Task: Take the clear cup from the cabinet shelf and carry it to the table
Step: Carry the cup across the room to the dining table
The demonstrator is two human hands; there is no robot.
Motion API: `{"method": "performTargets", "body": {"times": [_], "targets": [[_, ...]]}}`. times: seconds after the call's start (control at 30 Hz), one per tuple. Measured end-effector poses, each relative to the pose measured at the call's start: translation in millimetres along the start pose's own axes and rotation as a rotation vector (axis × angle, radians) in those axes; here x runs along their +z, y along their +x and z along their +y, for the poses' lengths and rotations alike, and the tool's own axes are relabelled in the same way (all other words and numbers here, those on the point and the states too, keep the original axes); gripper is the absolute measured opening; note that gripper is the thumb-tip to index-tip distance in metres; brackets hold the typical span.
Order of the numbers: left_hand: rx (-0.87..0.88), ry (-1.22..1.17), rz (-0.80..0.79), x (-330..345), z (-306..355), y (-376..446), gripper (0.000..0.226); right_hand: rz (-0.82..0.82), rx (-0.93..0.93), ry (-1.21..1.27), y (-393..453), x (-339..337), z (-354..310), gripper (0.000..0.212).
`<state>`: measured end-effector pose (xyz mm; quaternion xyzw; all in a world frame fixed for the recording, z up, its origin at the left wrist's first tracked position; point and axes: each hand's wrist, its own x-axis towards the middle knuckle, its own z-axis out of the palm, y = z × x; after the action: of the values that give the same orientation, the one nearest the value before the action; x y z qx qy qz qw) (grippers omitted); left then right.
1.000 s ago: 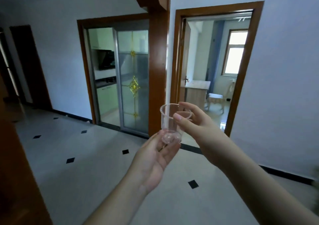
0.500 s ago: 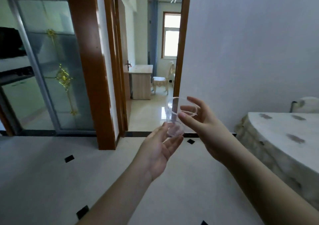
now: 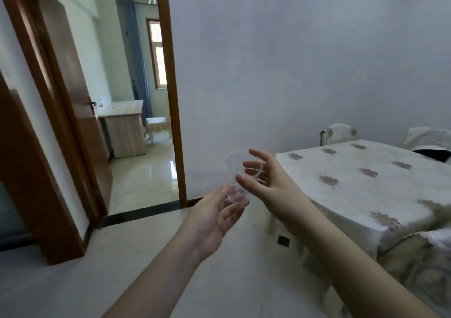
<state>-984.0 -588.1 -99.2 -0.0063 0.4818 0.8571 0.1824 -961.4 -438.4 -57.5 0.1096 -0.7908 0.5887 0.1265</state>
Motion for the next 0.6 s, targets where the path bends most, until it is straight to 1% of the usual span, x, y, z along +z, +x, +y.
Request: {"method": "performTargets", "body": {"times": [0.13,0.27,0.4,0.47,0.53,0.6], "targets": [[-0.071,0.037,-0.043,30.1,-5.2,50.0,0.027,0.058,0.002,-0.015,27.3,-42.2,24.9,0.080],[-0.091,0.013,-0.020,41.6,-18.1,85.8,0.034,0.089,0.036,0.000,51.0,-62.0,52.9,0.081],[-0.100,0.009,0.023,36.6,-20.7,119.9,0.035,0.081,0.052,0.022,78.7,-61.3,81.0,0.091],[-0.106,0.004,0.034,28.8,-17.5,139.7,0.035,0.080,0.064,0.029,96.2,-54.4,93.8,0.092],[-0.099,0.002,0.042,18.4,-11.5,160.5,0.031,0.084,0.069,0.039,116.3,-44.3,106.9,0.091],[-0.082,-0.008,0.051,5.7,-3.6,182.2,0.021,0.074,0.071,0.041,140.4,-31.9,118.0,0.091]]}}
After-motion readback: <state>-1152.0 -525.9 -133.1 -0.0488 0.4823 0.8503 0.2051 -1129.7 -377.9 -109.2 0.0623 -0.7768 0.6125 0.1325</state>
